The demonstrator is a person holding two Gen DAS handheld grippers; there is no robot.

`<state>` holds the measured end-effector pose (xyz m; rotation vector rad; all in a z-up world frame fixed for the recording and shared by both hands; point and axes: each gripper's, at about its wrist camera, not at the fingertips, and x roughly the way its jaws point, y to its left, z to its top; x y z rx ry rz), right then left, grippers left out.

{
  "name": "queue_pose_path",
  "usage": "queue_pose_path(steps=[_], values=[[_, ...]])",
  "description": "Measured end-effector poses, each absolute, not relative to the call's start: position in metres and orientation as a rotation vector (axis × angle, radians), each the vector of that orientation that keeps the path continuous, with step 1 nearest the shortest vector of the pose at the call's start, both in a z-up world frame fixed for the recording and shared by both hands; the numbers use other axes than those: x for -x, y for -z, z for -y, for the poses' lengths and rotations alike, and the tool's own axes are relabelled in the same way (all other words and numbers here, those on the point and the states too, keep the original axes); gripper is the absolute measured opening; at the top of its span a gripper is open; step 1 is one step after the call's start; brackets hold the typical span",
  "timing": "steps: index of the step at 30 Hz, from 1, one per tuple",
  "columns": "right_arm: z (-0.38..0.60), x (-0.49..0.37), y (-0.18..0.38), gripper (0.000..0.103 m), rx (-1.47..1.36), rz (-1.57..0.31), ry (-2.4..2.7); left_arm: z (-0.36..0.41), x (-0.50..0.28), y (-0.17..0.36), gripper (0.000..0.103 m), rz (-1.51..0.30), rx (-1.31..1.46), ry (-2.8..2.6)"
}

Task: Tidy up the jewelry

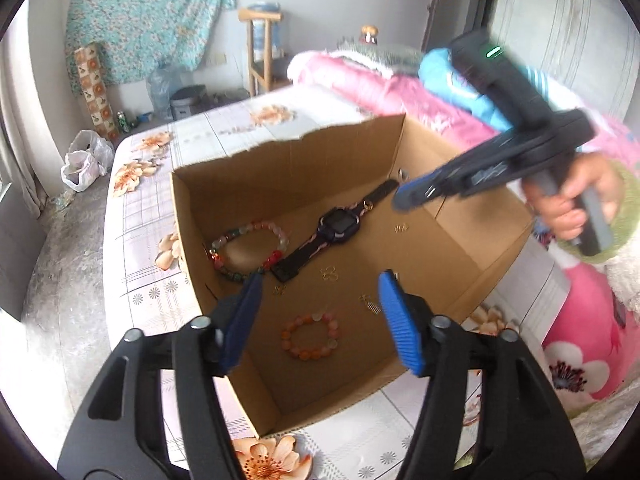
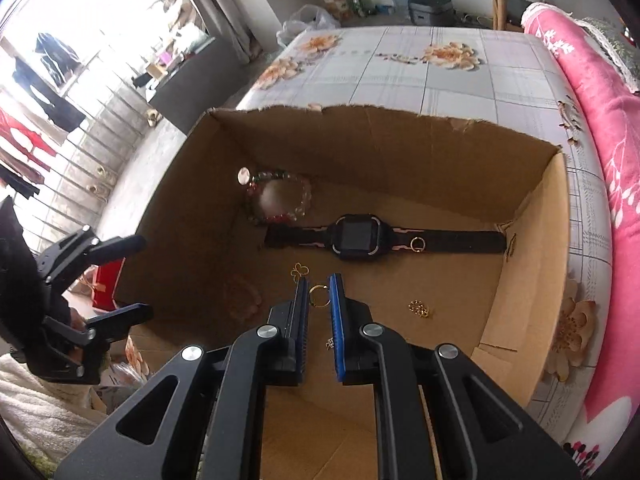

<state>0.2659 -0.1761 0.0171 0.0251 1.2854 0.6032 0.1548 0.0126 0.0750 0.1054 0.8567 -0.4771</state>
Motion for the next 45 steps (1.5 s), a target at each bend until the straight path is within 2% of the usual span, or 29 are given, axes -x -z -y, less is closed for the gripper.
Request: queue_pose_path(steps=[6,11,13,16,21,23,25,26,28,31,34,37,45], values=[[0.156,-0.283,0.019,0.011,0.069,-1.459,-0.527,-0.018,-0.149,-0.078,0.071,-0.82,-0.023,0.478],[0.157,-0.291,0.033,0.012,0.058,-1.509,-0.456,-0.016,-0.144,-0.079,0.075,-0.798,-0.006,0.48],[0.161,-0.291,0.029,0.014,0.03,-1.49,-0.444,-0.016,-0.14,-0.08,0.076,-0.787,-0.008,0.479],[0.169,-0.285,0.014,0.027,0.003,-1.436,-0.42,-0.016,-0.132,-0.083,0.081,-0.763,-0.017,0.471],[0.186,-0.257,-0.033,0.028,-0.076,-1.293,-0.422,-0.019,-0.117,-0.094,0.087,-0.709,-0.012,0.423],[0.191,-0.238,-0.062,0.033,-0.088,-1.189,-0.421,-0.021,-0.11,-0.1,0.09,-0.676,0.007,0.401],[0.196,-0.212,-0.095,0.046,-0.099,-1.062,-0.414,-0.022,-0.103,-0.107,0.093,-0.645,0.021,0.376],[0.198,-0.199,-0.107,0.049,-0.097,-1.012,-0.407,-0.022,-0.099,-0.11,0.093,-0.63,0.025,0.352],[0.203,-0.167,-0.133,0.064,-0.079,-0.889,-0.396,-0.023,-0.092,-0.116,0.094,-0.621,0.038,0.315],[0.216,-0.132,-0.158,0.082,-0.073,-0.754,-0.365,-0.02,-0.086,-0.121,0.095,-0.652,0.056,0.295],[0.229,-0.091,-0.165,0.093,-0.099,-0.65,-0.305,-0.014,-0.078,-0.119,0.095,-0.684,0.028,0.167],[0.234,-0.069,-0.151,0.096,-0.11,-0.634,-0.232,-0.012,-0.068,-0.115,0.095,-0.687,0.009,0.053],[0.238,-0.062,-0.091,0.096,-0.092,-0.811,-0.098,0.003,-0.067,-0.09,0.095,-0.81,-0.046,-0.005]])
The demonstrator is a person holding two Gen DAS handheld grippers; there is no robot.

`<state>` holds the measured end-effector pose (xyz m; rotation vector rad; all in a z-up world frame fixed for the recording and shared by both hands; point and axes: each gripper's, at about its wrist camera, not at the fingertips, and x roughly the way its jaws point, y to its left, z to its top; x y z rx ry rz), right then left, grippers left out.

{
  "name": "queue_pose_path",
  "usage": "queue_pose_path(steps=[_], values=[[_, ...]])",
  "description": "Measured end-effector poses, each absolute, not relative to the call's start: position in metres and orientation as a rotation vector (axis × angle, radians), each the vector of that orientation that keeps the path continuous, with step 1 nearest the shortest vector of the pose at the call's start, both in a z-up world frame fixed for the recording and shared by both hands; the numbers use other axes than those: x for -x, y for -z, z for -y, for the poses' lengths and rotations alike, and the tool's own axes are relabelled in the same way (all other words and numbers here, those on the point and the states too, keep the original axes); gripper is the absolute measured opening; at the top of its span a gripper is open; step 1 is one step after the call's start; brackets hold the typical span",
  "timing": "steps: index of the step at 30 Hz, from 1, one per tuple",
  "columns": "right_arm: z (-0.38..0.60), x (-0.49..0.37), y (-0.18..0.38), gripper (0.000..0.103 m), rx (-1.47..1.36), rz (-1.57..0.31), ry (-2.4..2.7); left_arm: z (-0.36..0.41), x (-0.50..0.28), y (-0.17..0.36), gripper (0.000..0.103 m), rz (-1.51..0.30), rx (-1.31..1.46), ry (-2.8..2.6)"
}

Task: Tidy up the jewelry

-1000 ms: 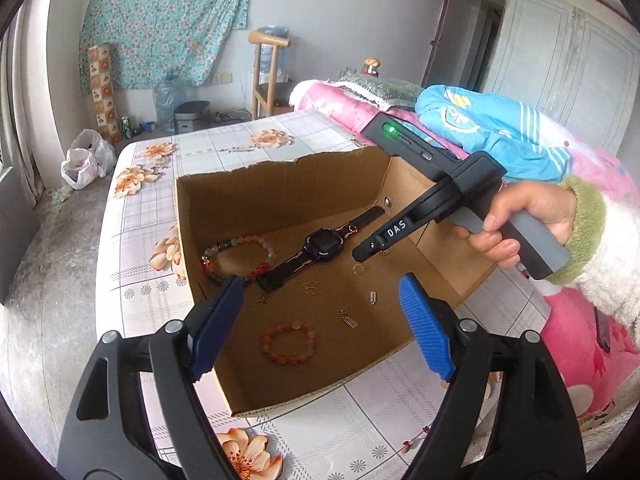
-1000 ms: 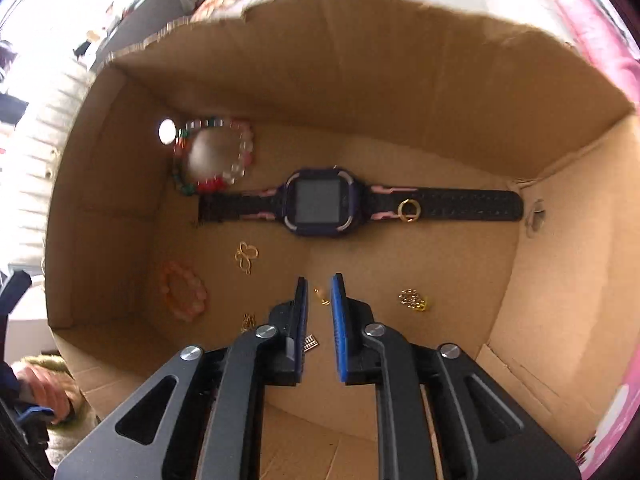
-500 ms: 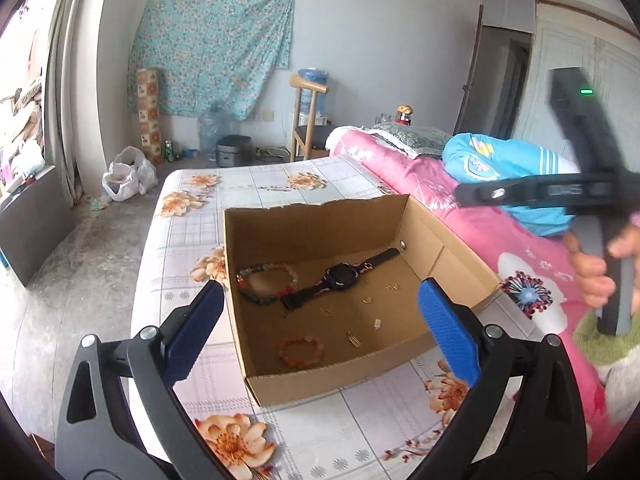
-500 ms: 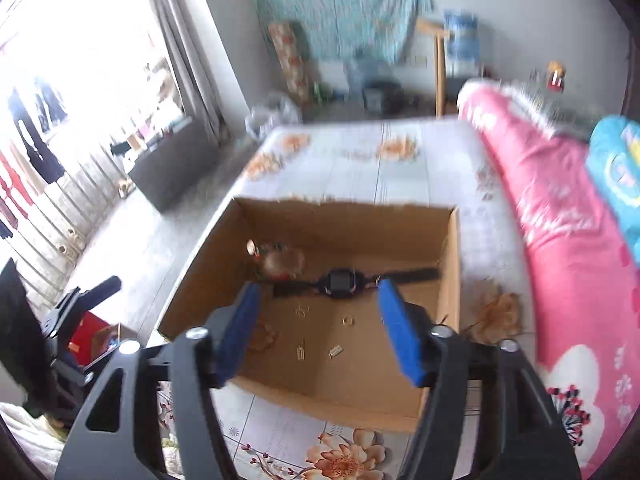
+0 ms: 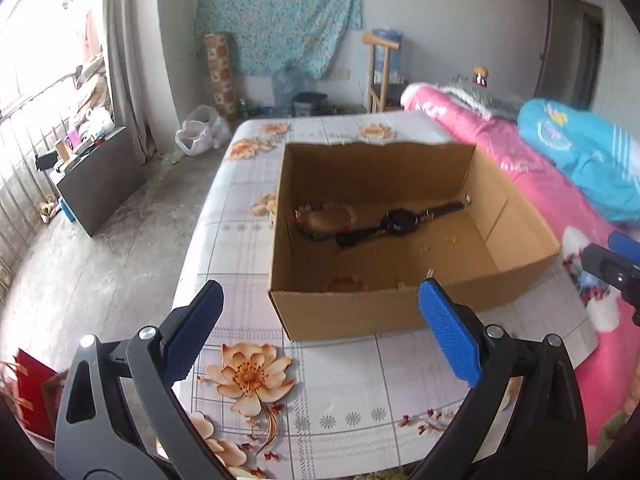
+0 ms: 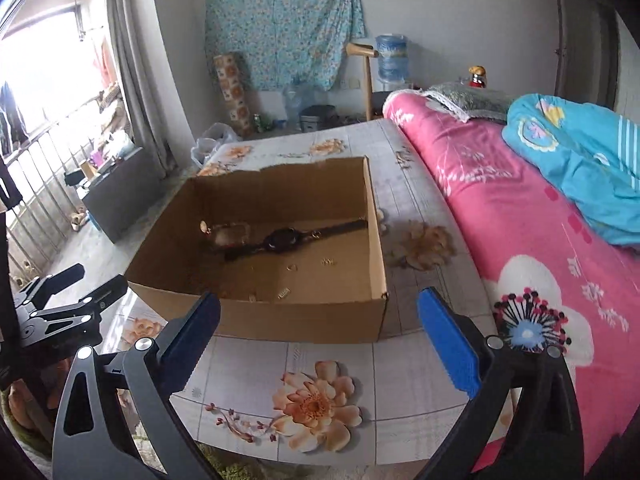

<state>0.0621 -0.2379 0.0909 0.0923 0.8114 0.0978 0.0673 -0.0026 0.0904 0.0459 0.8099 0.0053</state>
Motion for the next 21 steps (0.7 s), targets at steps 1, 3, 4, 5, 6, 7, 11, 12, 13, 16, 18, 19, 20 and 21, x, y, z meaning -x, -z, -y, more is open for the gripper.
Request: queue_pose_path(steps=[1,3,4,5,6,7,11,12,13,16,18,19,20,21], values=[[0.235,-0.065,-0.084,0.096,-0.088,-0.832,-0.079,0.007,-0.069,-0.086,0.095,-0.823,-0.064,-0.005],[0.231,-0.066,-0.072,0.096,-0.088,-0.858,-0.068,0.015,-0.073,-0.077,0.095,-0.859,-0.068,0.006],[0.228,-0.067,-0.066,0.096,-0.088,-0.874,-0.071,0.016,-0.074,-0.074,0.095,-0.878,-0.058,0.012],[0.225,-0.069,-0.061,0.096,-0.088,-0.891,-0.076,0.018,-0.077,-0.069,0.095,-0.908,-0.038,0.02],[0.222,-0.071,-0.057,0.096,-0.087,-0.903,-0.08,0.019,-0.079,-0.066,0.095,-0.929,-0.025,0.026],[0.219,-0.074,-0.052,0.096,-0.083,-0.919,-0.079,0.02,-0.08,-0.062,0.095,-0.945,-0.019,0.029],[0.213,-0.081,-0.043,0.096,-0.071,-0.952,-0.078,0.026,-0.087,-0.051,0.095,-0.991,-0.047,0.009],[0.212,-0.082,-0.042,0.096,-0.07,-0.959,-0.081,0.027,-0.088,-0.049,0.094,-1.001,-0.051,0.005],[0.21,-0.083,-0.04,0.096,-0.066,-0.965,-0.083,0.028,-0.089,-0.048,0.095,-1.009,-0.052,0.007],[0.207,-0.085,-0.038,0.096,-0.052,-0.972,-0.075,0.028,-0.091,-0.044,0.094,-1.028,-0.052,-0.003],[0.207,-0.086,-0.036,0.096,-0.053,-0.98,-0.078,0.026,-0.092,-0.044,0.094,-1.034,-0.041,-0.006],[0.207,-0.086,-0.036,0.096,-0.055,-0.982,-0.08,0.026,-0.092,-0.044,0.094,-1.035,-0.041,-0.008],[0.207,-0.086,-0.035,0.096,-0.054,-0.983,-0.08,0.026,-0.092,-0.044,0.094,-1.037,-0.043,-0.01],[0.206,-0.086,-0.035,0.096,-0.05,-0.983,-0.078,0.026,-0.093,-0.044,0.094,-1.039,-0.043,-0.012]])
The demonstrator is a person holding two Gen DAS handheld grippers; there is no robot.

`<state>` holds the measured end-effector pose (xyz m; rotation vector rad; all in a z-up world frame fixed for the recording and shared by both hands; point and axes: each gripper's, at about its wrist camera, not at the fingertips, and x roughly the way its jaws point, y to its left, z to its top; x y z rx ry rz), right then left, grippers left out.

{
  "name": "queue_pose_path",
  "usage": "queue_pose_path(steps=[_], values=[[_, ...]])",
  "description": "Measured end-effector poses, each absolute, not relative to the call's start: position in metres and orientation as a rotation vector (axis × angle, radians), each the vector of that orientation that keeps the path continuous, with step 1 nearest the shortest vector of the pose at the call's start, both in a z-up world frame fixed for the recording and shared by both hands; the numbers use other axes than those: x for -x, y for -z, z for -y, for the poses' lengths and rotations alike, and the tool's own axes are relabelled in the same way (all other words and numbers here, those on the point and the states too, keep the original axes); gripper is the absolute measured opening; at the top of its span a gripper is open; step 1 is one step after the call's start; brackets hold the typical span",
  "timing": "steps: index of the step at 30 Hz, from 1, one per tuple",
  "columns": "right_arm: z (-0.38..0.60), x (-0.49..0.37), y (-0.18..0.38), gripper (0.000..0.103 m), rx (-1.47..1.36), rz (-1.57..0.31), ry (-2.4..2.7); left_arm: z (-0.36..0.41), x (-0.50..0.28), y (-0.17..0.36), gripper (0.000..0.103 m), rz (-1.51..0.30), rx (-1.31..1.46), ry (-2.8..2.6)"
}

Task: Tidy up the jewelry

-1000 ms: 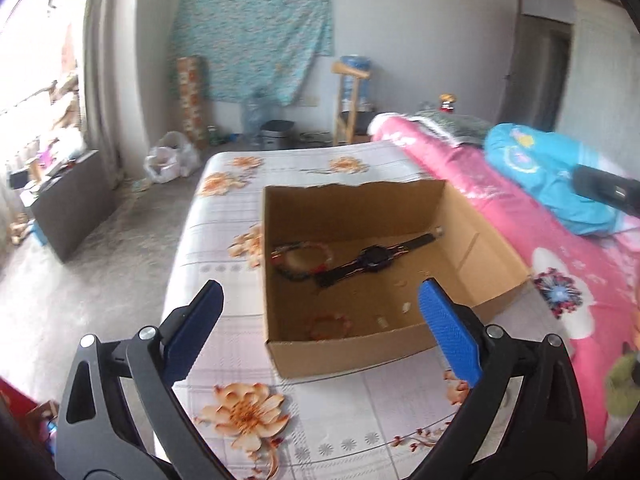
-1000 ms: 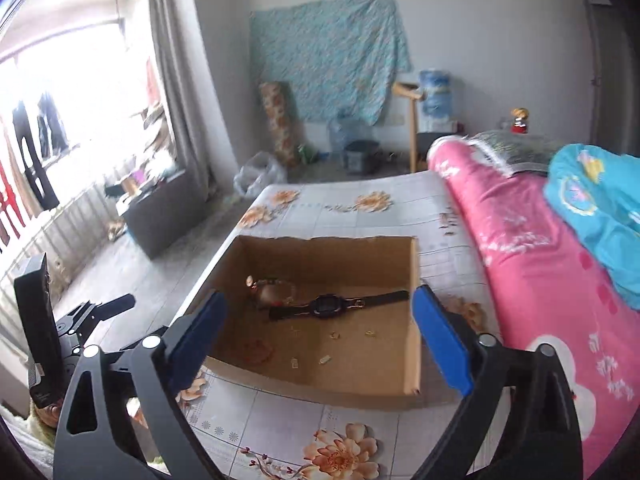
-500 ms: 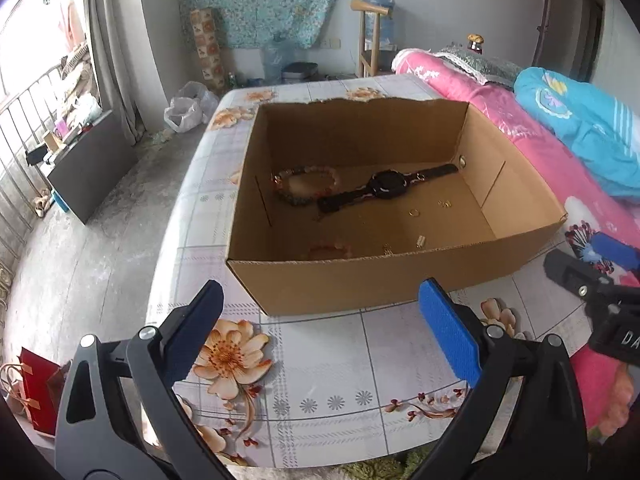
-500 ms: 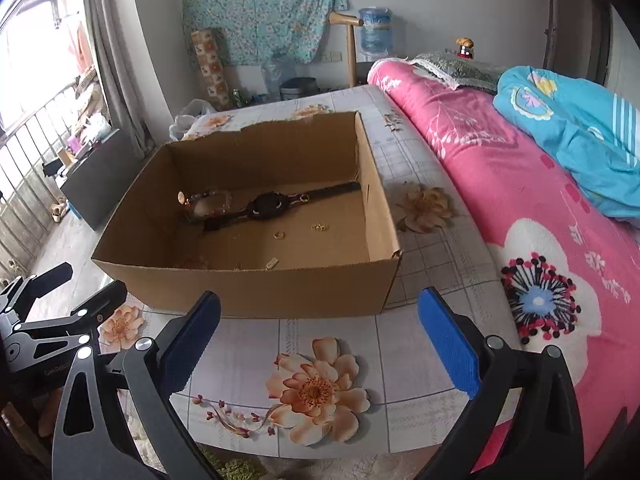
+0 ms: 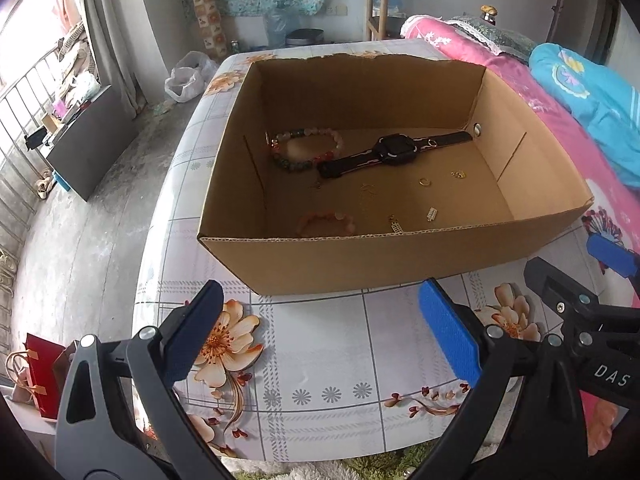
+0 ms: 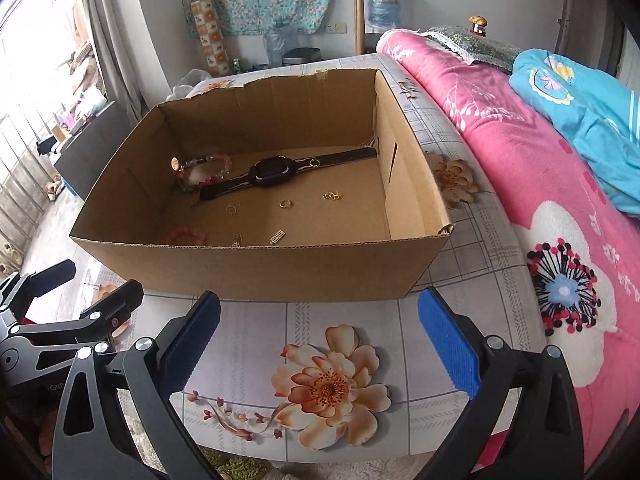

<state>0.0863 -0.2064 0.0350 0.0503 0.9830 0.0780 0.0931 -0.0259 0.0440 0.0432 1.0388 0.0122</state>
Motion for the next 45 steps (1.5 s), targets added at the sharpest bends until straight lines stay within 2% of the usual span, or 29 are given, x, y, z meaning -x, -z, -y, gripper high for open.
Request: queue_pose_path(steps=[45], values=[[0.205,-0.089,-0.028,0.096,-0.022,-1.012,-0.032,0.02,-0.098,-0.033,0.094,-1.098,0.003,-0.015]])
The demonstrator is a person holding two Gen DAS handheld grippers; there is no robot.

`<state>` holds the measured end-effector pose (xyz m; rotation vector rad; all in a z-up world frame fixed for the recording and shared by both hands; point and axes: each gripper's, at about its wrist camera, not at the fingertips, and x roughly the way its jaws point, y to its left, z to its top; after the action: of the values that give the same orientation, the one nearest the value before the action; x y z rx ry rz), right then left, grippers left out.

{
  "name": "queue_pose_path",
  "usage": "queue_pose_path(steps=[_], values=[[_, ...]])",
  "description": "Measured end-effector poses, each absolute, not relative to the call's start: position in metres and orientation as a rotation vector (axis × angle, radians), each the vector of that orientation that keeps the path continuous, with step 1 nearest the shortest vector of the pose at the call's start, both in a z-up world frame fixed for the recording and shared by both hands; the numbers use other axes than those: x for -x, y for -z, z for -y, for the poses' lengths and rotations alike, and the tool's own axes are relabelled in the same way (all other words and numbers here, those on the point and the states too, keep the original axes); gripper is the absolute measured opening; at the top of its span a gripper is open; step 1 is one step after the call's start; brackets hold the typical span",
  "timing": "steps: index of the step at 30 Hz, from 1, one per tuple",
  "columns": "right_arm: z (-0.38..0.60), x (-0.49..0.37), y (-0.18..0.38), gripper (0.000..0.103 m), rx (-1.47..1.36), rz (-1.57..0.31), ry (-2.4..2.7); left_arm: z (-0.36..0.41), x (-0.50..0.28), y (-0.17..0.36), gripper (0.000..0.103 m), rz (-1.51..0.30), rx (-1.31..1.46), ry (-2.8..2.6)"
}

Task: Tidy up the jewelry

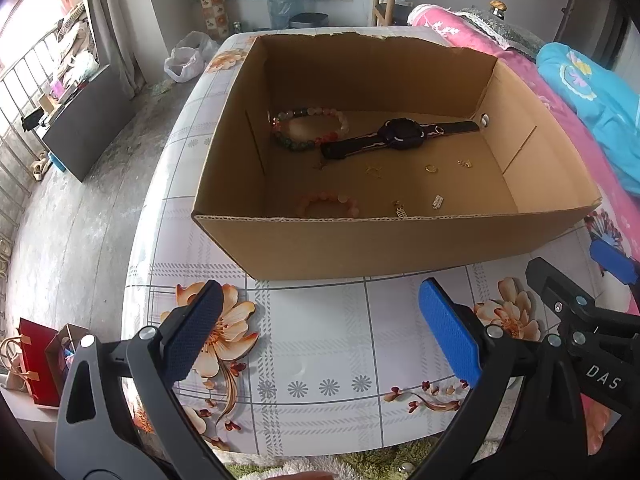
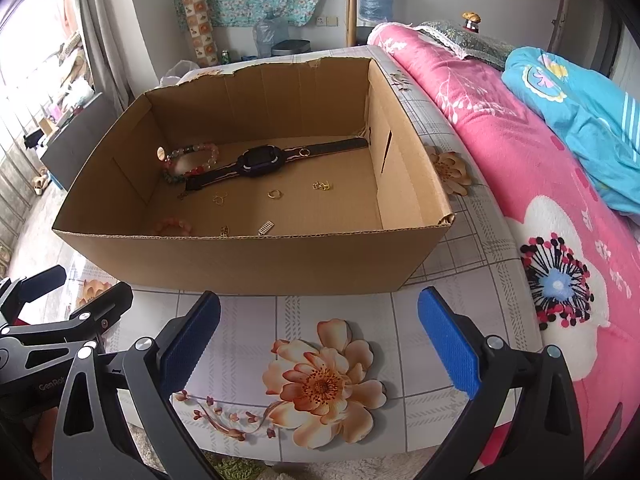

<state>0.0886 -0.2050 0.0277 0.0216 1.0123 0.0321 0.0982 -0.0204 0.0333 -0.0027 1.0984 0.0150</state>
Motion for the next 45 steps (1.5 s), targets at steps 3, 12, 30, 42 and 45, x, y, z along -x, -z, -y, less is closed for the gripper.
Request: queue_pose_path(steps=[3,12,30,42,45], values=[[0.204,-0.089,-0.026,0.096,-0.019,-1.018,-0.034,0.02,-0.099,-0.032,0.094,-1.103,0.002,-0.021],[0.203,-0.092,-0.021,0.096,-0.021,-1.035,-0.034,0.021,-0.101,-0.029,0.094,-1.119,-0.007,-0.033],[0.206,-0.092,-0.018,0.096,-0.043,-1.045,-0.034,0.026,-0.101,-0.029,0.094,-1.124,-0.024,-0.039],[0.206,-0.092,-0.016,0.096,-0.052,-1.048,-0.033,0.026,-0.101,-0.029,0.094,-1.125,-0.028,-0.041],[0.206,-0.092,-0.016,0.096,-0.057,-1.05,-0.033,0.027,-0.1,-0.03,0.094,-1.124,-0.028,-0.042]])
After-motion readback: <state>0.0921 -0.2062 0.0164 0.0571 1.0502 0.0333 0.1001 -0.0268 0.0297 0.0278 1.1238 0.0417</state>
